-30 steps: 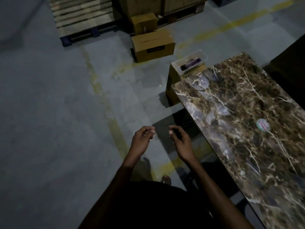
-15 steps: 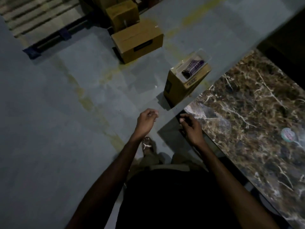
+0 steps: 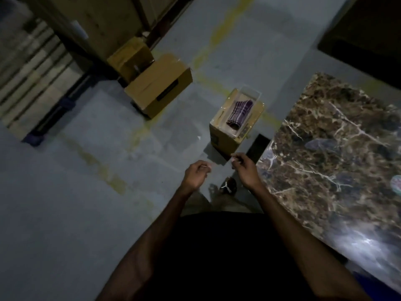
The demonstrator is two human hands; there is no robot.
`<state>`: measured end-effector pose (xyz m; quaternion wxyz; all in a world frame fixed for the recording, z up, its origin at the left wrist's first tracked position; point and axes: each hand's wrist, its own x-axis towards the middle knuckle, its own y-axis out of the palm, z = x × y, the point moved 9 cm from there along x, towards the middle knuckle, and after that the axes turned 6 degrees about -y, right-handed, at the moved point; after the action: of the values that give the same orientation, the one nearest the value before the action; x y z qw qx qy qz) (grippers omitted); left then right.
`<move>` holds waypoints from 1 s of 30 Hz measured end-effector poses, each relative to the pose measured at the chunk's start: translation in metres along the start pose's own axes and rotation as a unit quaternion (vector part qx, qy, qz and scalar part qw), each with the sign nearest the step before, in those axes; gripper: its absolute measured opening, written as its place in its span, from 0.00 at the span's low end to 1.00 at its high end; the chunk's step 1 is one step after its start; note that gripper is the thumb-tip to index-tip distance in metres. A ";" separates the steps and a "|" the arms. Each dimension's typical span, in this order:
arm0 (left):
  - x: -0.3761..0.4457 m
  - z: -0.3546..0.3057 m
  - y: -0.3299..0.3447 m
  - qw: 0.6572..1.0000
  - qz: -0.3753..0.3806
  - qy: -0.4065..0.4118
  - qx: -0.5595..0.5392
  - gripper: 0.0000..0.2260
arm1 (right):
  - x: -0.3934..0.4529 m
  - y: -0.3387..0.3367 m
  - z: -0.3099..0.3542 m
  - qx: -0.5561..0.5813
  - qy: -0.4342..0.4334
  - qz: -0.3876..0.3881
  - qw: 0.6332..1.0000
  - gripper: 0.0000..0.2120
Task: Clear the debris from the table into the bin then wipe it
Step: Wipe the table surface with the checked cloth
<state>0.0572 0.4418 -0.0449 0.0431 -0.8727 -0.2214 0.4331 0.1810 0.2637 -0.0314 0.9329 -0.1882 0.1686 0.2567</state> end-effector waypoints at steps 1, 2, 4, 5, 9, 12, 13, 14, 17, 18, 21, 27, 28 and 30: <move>0.011 -0.009 -0.005 1.000 -0.004 0.006 0.011 0.05 | 0.010 0.003 0.007 0.002 0.002 -0.001 1.000 0.08; 0.023 -0.020 -0.009 1.000 -0.005 0.009 0.015 0.05 | 0.021 0.006 0.011 -0.001 0.002 0.000 1.000 0.08; 0.041 -0.038 -0.012 1.000 -0.002 -0.005 0.013 0.05 | 0.040 0.008 0.016 -0.008 0.008 -0.004 1.000 0.08; 0.050 -0.047 -0.011 1.000 0.006 -0.013 0.012 0.06 | 0.047 0.008 0.019 -0.009 0.014 -0.008 1.000 0.08; 0.090 -0.080 0.006 0.996 0.076 -0.037 0.033 0.07 | 0.077 0.004 0.016 0.017 0.052 -0.061 0.997 0.06; 0.129 -0.105 0.017 0.992 0.110 -0.023 0.050 0.07 | 0.098 -0.001 0.011 0.045 0.093 -0.115 0.988 0.06; 0.142 -0.114 0.021 0.991 0.119 -0.025 0.056 0.06 | 0.105 -0.002 0.011 0.046 0.104 -0.125 0.986 0.06; 0.158 -0.121 0.026 0.989 0.127 -0.031 0.069 0.05 | 0.114 -0.003 0.010 0.046 0.112 -0.138 0.983 0.06; 0.199 -0.135 0.051 0.974 0.171 -0.064 0.130 0.05 | 0.134 -0.009 0.007 0.050 0.166 -0.181 0.968 0.08; 0.206 -0.141 0.061 0.965 0.202 -0.067 0.152 0.04 | 0.141 -0.009 0.006 0.055 0.182 -0.191 0.963 0.10; 0.232 -0.168 0.085 0.931 0.265 0.004 0.252 0.05 | 0.166 -0.008 0.007 0.076 0.211 -0.220 0.949 0.11; 0.289 -0.200 0.136 0.798 0.327 0.203 0.463 0.09 | 0.192 0.002 -0.019 0.117 0.277 -0.262 0.917 0.11; 0.296 -0.199 0.148 0.779 0.342 0.221 0.477 0.10 | 0.193 0.003 -0.026 0.131 0.290 -0.269 0.909 0.11; 0.311 -0.187 0.168 0.746 0.363 0.244 0.503 0.12 | 0.194 0.007 -0.040 0.149 0.310 -0.279 0.897 0.11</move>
<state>0.4253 0.4446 -0.2029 0.3672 -0.8150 0.3801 0.2374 0.3259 0.3322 -0.1476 0.8838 -0.1563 0.4262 -0.1132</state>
